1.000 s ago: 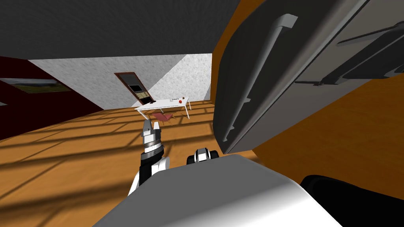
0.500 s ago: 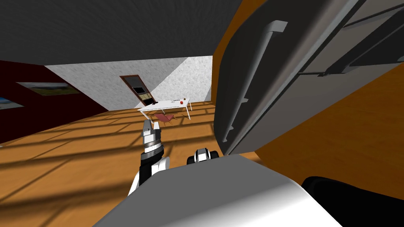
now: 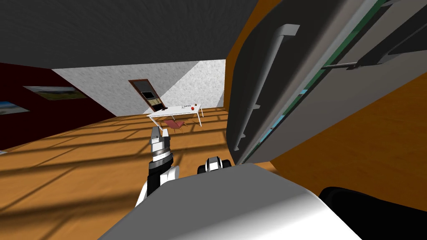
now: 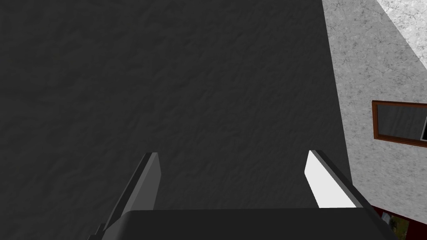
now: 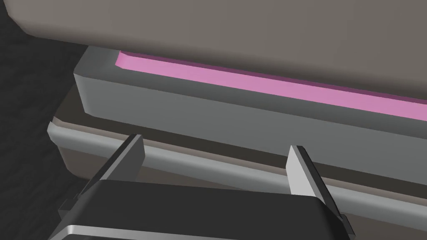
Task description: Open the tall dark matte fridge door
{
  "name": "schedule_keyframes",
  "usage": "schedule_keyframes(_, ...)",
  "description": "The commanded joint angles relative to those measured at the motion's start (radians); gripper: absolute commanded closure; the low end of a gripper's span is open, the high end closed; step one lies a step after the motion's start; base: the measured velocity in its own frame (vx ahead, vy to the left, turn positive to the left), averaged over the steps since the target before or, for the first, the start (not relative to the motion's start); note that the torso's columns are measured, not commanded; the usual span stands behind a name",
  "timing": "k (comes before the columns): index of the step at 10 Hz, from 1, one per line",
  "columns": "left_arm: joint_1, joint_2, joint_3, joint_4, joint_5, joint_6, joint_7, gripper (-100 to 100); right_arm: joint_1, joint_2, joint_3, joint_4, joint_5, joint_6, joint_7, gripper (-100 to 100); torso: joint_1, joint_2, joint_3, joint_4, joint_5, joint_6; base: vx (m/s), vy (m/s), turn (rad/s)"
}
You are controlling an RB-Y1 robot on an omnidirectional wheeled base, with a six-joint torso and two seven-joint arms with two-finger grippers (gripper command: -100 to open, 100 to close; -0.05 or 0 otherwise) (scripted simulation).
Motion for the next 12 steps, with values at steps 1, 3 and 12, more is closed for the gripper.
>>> schedule_keyframes(1,0.0,0.0,0.0,0.0,0.0,0.0,0.0,0,0.016,-0.022,-0.066,0.006,0.012,0.026,-0.008,-100,0.001,-0.001,-0.001,0.0,0.001,-0.001,0.006,0.001,0.039)
schedule_keyframes(3,0.0,0.0,0.0,0.0,0.0,0.0,0.0,0,0.022,-0.029,-0.11,0.007,0.016,0.027,-0.006,-100,0.001,-0.001,-0.001,-0.001,0.0,0.0,0.008,0.005,0.015)
schedule_keyframes(12,0.0,0.0,0.0,0.0,0.0,0.0,0.0,0,0.064,-0.002,-0.117,0.057,0.04,-0.003,-0.009,100,0.006,0.006,0.007,0.0,-0.001,0.003,0.049,0.106,-0.064)
